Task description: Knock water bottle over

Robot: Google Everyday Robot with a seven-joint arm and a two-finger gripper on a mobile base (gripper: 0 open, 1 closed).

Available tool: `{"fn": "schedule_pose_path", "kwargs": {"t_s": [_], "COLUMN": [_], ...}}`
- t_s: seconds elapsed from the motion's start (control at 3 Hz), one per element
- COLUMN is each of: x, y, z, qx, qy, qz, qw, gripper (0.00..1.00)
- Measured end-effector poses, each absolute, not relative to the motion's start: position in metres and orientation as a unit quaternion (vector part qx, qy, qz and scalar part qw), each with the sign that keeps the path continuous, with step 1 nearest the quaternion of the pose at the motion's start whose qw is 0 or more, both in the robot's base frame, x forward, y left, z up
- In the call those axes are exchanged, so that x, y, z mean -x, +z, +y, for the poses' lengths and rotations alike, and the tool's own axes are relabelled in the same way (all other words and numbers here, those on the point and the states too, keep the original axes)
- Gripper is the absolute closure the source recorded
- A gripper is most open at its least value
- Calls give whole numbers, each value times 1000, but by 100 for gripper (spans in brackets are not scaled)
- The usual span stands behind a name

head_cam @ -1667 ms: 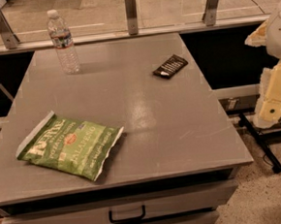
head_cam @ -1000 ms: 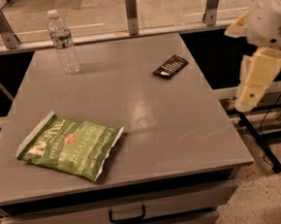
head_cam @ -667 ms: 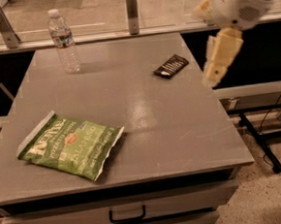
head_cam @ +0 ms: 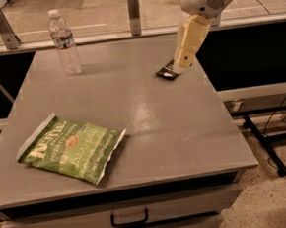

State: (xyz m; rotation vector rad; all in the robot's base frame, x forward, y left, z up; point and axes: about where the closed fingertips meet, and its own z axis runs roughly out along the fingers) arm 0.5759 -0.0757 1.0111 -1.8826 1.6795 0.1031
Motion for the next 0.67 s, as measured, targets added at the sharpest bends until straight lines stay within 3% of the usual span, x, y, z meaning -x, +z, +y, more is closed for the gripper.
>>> {"fn": "schedule_pose_path", "kwargs": {"t_s": [0.67], "x": [-645], "y": [989], "z": [-4], "qx": [658], "qy": [82], "qz": [636], "qw": [394], "gripper": [0]}}
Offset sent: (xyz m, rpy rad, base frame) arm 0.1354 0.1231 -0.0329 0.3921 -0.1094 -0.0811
